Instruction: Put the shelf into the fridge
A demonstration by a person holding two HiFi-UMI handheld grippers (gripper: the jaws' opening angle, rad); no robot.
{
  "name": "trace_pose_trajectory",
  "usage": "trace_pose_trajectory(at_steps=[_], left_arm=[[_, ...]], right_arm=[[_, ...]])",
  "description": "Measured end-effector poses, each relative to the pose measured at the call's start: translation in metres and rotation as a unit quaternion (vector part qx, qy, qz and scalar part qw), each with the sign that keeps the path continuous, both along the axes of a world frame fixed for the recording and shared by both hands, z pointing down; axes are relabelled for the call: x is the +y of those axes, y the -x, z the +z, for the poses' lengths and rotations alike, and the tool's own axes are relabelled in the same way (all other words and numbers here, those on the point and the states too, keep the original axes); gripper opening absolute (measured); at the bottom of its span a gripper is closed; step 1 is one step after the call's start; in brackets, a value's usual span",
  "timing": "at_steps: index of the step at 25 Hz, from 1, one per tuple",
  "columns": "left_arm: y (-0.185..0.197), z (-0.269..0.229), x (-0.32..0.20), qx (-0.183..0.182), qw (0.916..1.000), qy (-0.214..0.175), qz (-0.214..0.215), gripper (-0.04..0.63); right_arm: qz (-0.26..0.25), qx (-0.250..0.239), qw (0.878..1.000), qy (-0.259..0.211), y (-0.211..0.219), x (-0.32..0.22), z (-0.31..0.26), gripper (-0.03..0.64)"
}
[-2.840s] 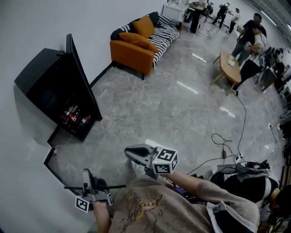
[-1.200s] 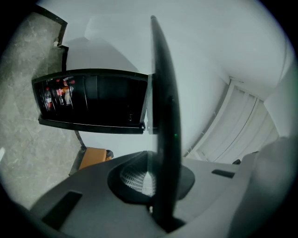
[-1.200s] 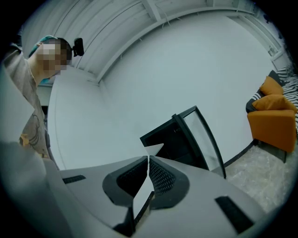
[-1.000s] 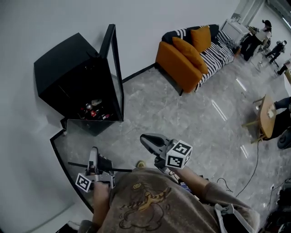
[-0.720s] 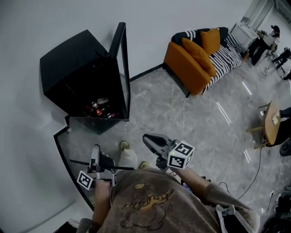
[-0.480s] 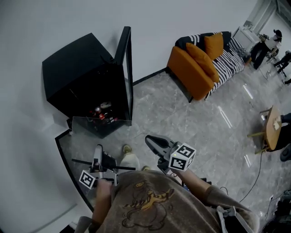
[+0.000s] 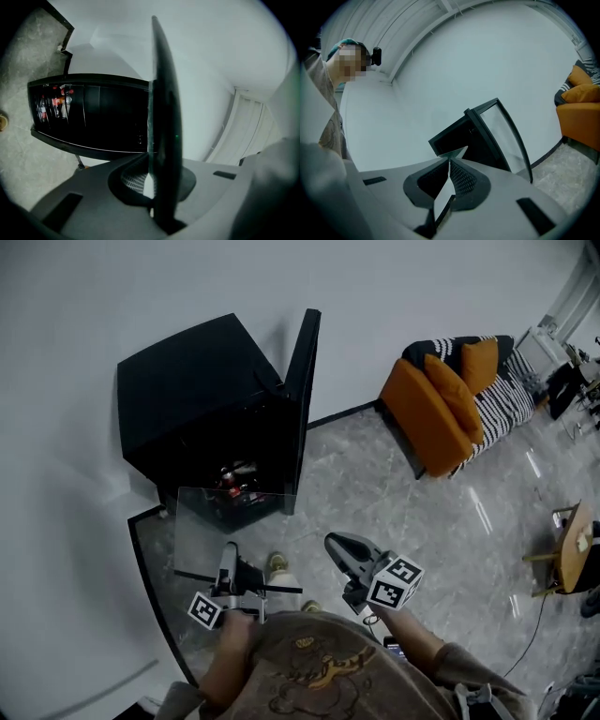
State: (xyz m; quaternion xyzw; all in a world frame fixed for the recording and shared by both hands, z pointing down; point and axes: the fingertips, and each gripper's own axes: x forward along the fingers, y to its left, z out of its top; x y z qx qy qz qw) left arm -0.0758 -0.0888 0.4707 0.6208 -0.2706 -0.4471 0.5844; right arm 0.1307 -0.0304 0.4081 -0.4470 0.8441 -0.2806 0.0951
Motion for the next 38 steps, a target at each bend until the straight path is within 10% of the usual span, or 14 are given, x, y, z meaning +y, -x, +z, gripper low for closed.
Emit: trace_pose_trajectory(at_steps=[38], left_arm=[[-0.007, 0.162, -0.079, -0.018, 0.9910, 0.065, -0.115, 0.017]], right_arm=[[-0.071, 0.040, 0.995, 0.053, 0.002, -0.045, 0.068, 0.025]])
